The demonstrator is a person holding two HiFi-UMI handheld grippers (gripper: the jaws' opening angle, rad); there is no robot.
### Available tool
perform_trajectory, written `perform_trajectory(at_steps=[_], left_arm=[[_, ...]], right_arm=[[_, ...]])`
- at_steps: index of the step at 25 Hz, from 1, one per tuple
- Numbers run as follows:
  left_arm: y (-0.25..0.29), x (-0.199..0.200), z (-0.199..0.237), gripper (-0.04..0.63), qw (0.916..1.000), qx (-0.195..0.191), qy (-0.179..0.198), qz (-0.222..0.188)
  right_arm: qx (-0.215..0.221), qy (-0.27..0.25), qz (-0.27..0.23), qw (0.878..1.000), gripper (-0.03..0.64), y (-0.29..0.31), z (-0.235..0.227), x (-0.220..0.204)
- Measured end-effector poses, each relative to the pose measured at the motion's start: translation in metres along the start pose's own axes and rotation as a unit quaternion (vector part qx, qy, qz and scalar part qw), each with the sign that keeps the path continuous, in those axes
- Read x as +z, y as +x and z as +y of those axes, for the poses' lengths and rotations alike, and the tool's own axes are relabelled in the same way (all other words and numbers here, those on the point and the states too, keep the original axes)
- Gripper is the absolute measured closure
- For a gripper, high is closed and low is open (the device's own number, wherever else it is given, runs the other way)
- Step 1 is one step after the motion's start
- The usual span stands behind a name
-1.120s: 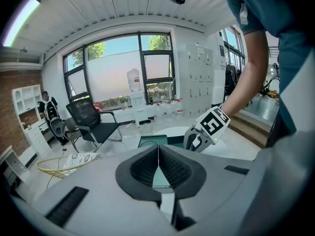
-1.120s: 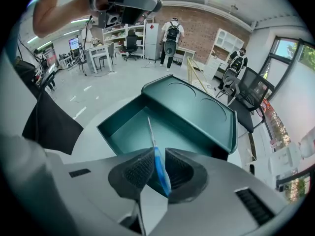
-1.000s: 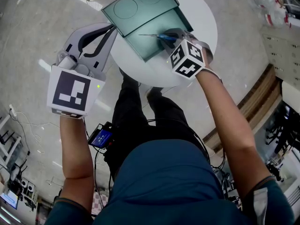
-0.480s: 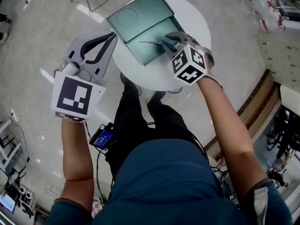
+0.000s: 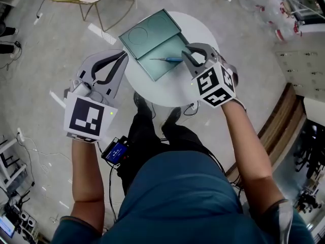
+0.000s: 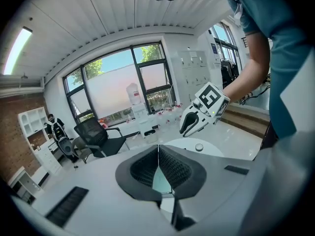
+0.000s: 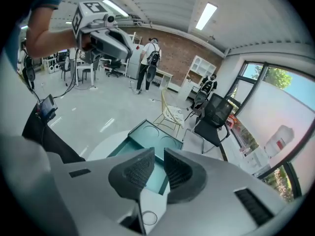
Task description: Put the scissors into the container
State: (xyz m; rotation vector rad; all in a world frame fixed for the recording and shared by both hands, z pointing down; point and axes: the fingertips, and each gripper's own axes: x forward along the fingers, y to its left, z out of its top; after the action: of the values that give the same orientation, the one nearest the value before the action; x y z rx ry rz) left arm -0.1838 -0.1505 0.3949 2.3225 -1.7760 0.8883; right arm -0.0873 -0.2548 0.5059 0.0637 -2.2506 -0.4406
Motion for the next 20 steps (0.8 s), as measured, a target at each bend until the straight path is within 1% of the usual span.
perform_trajectory(at_steps=[5,11,16,20], left_arm=[[-0.031,0.036,-0.01,0.574,0.9996,0.009,0.023,-0.012],[-0.066,0.078,-0.03,0.574,0.9985,0.016,0.042,-0.032],[-0.095,0.112,-0.045,0.574,0.9968,0.02,0.059,-0.051],[-0.111,0.133,-0.055,0.574,0.9951,0.024,0.077,-0.057]], right_arm=[[-0.03,0.039,-0.052,0.997,0.551,-0.068,-0.015,0.033],[-0.049,0.072,-0.123,0.989,0.552,-0.153,-0.021,0.075],[-0.06,0.072,-0.195,0.976,0.552,-0.224,-0.023,0.11],[-0.074,0.093,-0.236,0.964,0.567,-0.274,-0.028,0.129]])
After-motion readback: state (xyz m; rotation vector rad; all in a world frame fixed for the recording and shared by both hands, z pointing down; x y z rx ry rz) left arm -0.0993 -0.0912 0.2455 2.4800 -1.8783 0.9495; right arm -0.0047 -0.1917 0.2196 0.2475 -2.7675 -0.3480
